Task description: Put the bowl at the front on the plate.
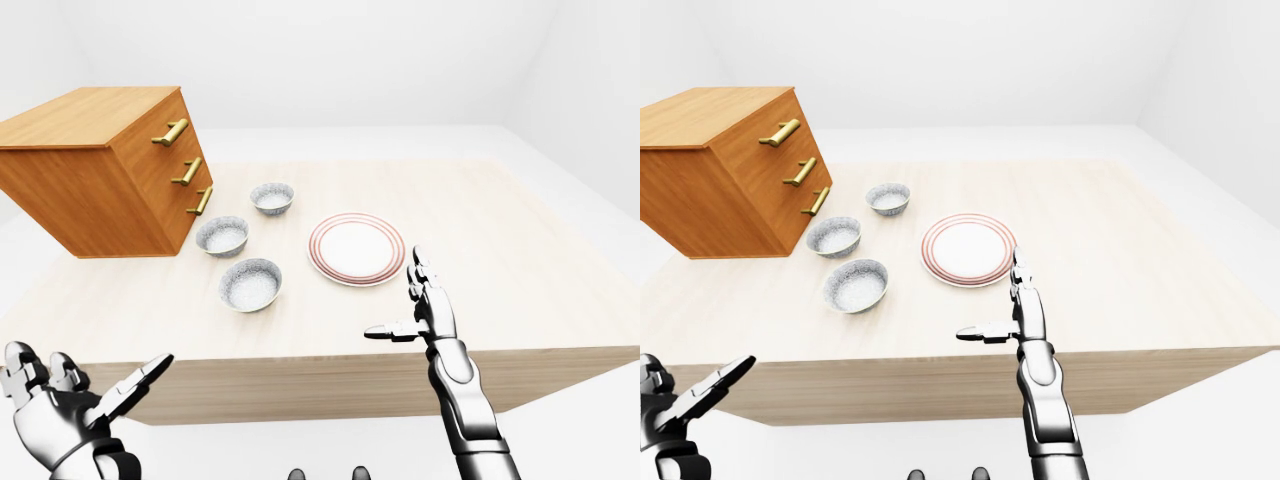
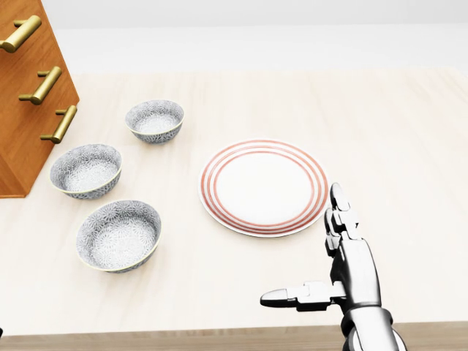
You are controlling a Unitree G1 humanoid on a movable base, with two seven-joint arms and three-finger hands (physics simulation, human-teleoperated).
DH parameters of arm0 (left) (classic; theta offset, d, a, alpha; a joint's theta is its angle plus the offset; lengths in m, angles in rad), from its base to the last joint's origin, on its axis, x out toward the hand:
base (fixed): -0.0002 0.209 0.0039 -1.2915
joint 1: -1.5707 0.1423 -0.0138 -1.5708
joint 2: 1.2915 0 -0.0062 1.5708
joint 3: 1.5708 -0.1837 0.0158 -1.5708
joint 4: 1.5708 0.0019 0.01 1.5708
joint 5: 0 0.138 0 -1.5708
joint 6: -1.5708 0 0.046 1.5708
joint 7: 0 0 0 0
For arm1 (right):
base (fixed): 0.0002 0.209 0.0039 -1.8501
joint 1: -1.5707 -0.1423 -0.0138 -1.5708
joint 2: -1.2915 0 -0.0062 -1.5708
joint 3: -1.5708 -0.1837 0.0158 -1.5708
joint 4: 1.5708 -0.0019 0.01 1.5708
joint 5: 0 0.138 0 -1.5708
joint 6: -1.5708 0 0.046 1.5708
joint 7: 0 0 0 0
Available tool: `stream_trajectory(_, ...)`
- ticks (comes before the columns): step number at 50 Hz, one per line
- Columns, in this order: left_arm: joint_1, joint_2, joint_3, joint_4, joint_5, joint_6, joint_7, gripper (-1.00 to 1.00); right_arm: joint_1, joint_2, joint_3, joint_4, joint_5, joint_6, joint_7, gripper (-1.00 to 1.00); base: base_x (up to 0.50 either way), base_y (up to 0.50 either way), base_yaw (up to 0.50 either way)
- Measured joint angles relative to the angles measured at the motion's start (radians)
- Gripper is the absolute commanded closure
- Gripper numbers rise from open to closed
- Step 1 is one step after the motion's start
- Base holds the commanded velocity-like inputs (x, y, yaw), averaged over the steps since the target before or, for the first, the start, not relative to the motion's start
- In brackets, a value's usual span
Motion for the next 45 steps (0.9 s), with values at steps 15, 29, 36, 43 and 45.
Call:
stream_trajectory(15, 0.028, -0.023, 0.123, 0.056, -0.001, -0.032, 0.043, -1.00, 0.002, 0.000, -0.004, -0.006, -0.017, 0.011, -0.025, -1.00, 0.00, 0.00, 0.00)
stream_trajectory(29, 0.032, -0.022, 0.141, 0.123, 0.017, -0.118, 0.062, -1.00, 0.002, -0.001, -0.010, -0.012, -0.021, 0.035, -0.044, -1.00, 0.00, 0.00, 0.00)
stream_trajectory(36, 0.038, -0.025, 0.143, 0.125, 0.023, -0.130, 0.063, -1.00, 0.000, -0.002, -0.010, -0.009, -0.019, 0.041, -0.044, -1.00, 0.00, 0.00, 0.00)
stream_trajectory(43, 0.040, -0.027, 0.145, 0.125, 0.026, -0.130, 0.062, -1.00, -0.001, -0.002, -0.010, -0.007, -0.018, 0.045, -0.044, -1.00, 0.00, 0.00, 0.00)
stream_trajectory(45, 0.040, -0.028, 0.146, 0.125, 0.027, -0.130, 0.061, -1.00, -0.001, -0.002, -0.010, -0.006, -0.017, 0.045, -0.043, -1.00, 0.00, 0.00, 0.00)
